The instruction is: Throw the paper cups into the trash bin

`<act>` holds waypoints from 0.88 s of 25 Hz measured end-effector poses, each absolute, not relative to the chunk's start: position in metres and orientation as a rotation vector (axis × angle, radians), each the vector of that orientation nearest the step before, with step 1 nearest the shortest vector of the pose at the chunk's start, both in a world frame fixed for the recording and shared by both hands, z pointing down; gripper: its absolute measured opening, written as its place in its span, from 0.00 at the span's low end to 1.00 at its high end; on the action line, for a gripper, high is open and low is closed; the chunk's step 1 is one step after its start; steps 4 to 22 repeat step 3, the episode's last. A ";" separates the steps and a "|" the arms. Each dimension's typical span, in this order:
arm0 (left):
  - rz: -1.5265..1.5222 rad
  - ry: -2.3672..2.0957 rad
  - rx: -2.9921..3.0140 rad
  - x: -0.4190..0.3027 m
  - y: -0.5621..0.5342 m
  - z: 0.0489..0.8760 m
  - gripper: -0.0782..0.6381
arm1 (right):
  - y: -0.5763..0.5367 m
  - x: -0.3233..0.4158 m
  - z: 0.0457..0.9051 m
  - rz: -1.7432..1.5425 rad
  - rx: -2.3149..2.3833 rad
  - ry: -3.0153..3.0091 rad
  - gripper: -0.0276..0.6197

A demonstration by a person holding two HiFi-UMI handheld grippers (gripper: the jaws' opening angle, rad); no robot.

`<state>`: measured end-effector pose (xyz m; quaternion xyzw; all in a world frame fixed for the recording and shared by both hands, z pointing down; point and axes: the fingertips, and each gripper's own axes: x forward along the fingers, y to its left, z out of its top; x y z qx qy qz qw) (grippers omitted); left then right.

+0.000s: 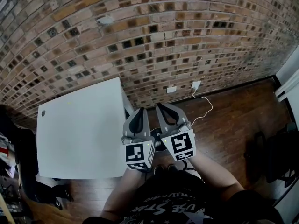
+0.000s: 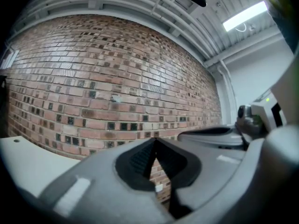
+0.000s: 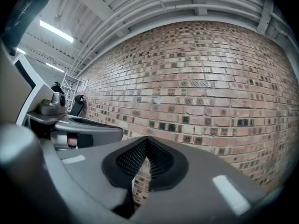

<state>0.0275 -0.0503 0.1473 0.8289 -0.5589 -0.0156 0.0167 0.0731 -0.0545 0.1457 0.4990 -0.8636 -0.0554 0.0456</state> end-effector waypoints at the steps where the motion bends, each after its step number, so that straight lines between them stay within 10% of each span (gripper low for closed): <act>1: -0.049 -1.740 2.576 0.027 -0.050 0.147 0.12 | -0.054 0.072 0.146 -0.169 1.520 -2.636 0.05; 22: -0.051 -1.744 2.576 0.024 -0.050 0.147 0.12 | -0.054 0.070 0.148 -0.167 1.511 -2.635 0.05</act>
